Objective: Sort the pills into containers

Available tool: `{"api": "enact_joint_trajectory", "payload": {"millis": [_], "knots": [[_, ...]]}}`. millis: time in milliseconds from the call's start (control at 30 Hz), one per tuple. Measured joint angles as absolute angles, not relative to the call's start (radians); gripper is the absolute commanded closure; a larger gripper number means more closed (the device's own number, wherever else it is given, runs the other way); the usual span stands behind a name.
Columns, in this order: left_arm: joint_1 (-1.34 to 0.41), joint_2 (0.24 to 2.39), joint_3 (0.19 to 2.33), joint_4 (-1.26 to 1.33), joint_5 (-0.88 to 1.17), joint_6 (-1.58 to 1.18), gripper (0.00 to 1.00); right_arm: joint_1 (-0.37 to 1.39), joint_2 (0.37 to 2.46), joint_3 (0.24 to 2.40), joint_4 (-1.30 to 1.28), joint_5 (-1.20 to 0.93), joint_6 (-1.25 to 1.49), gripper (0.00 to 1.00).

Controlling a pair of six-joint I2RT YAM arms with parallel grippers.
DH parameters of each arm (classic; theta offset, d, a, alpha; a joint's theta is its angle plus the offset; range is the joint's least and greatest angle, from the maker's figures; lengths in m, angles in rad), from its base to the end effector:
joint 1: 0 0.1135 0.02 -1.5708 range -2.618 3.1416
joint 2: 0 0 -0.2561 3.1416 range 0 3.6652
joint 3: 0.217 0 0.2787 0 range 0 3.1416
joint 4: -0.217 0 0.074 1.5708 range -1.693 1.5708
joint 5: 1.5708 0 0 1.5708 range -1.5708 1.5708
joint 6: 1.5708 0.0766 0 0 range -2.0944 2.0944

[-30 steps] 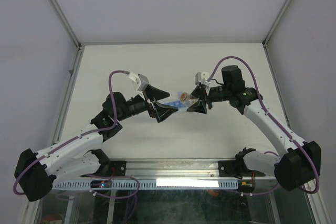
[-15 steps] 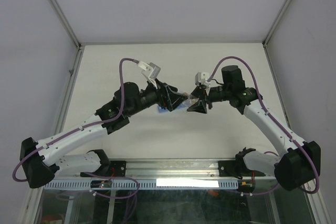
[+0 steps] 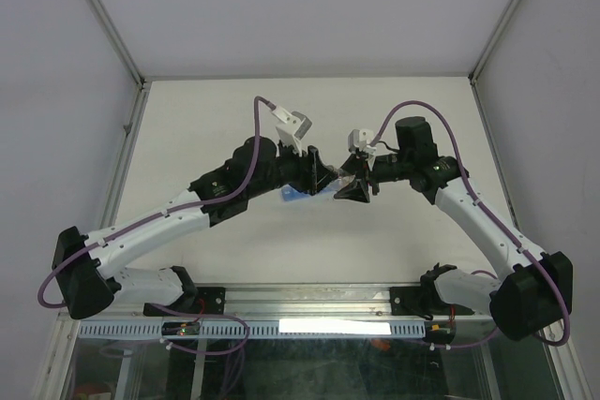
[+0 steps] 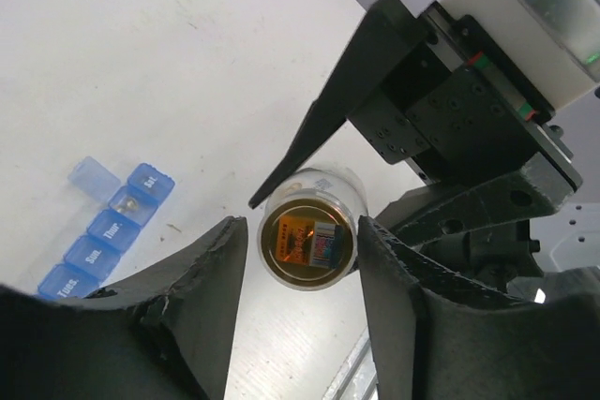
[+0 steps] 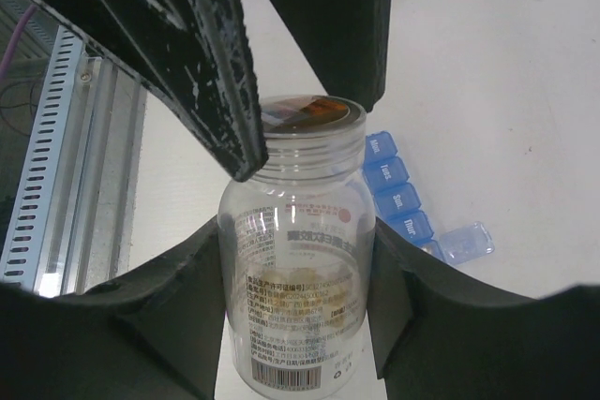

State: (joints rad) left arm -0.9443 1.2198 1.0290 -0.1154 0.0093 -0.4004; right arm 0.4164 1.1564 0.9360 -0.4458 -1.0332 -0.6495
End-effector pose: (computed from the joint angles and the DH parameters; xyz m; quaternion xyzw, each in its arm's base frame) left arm 0.2071 -0.2873 0.3159 0.2193 0.7763 -0.3710 0.4600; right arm 0.2337 0.1753 0.2770 -0.5833 0.5639 0.3971 0.4291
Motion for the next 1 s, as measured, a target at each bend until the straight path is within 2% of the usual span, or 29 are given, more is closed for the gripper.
{"api": "enact_joint_trajectory", "payload": {"millis": [100, 167, 300, 433, 533, 667, 733, 767, 900, 933, 1000], "knots": [[-0.950, 1.234, 1.037, -0.126, 0.033, -0.400, 0.62, 0.416, 1.157, 0.936, -0.446, -1.032, -0.649, 1.00], [-0.950, 1.237, 1.041, -0.128, 0.046, -0.398, 0.75, 0.416, 1.157, 0.936, -0.448, -1.032, -0.649, 1.00], [-0.947, 1.238, 1.041, -0.128, 0.083, -0.363, 0.85, 0.416, 1.157, 0.936, -0.455, -1.036, -0.651, 1.00], [-0.933, 1.242, 1.036, -0.112, 0.175, -0.226, 0.84, 0.416, 1.157, 0.934, -0.476, -1.044, -0.654, 1.00], [-0.895, 1.246, 1.005, -0.057, 0.319, -0.067, 0.82, 0.416, 1.157, 0.934, -0.491, -1.047, -0.658, 1.00], [-0.827, 1.272, 0.982, -0.006, 0.572, 0.192, 0.75, 0.417, 1.157, 0.923, -0.502, -1.046, -0.662, 1.00], [-0.801, 1.290, 0.982, 0.006, 0.665, 0.292, 0.66, 0.417, 1.157, 0.919, -0.504, -1.044, -0.662, 1.00], [-0.788, 1.301, 0.984, 0.011, 0.703, 0.327, 0.59, 0.416, 1.157, 0.919, -0.505, -1.041, -0.663, 1.00], [-0.760, 1.344, 1.003, 0.028, 0.795, 0.374, 0.10, 0.416, 1.157, 0.919, -0.493, -1.030, -0.662, 1.00], [-0.760, 1.349, 0.998, 0.038, 0.795, 0.370, 0.02, 0.416, 1.157, 0.920, -0.483, -1.031, -0.662, 1.00], [-0.760, 1.346, 0.942, 0.127, 0.781, 0.318, 0.01, 0.416, 1.157, 0.920, -0.469, -1.031, -0.661, 1.00]]}}
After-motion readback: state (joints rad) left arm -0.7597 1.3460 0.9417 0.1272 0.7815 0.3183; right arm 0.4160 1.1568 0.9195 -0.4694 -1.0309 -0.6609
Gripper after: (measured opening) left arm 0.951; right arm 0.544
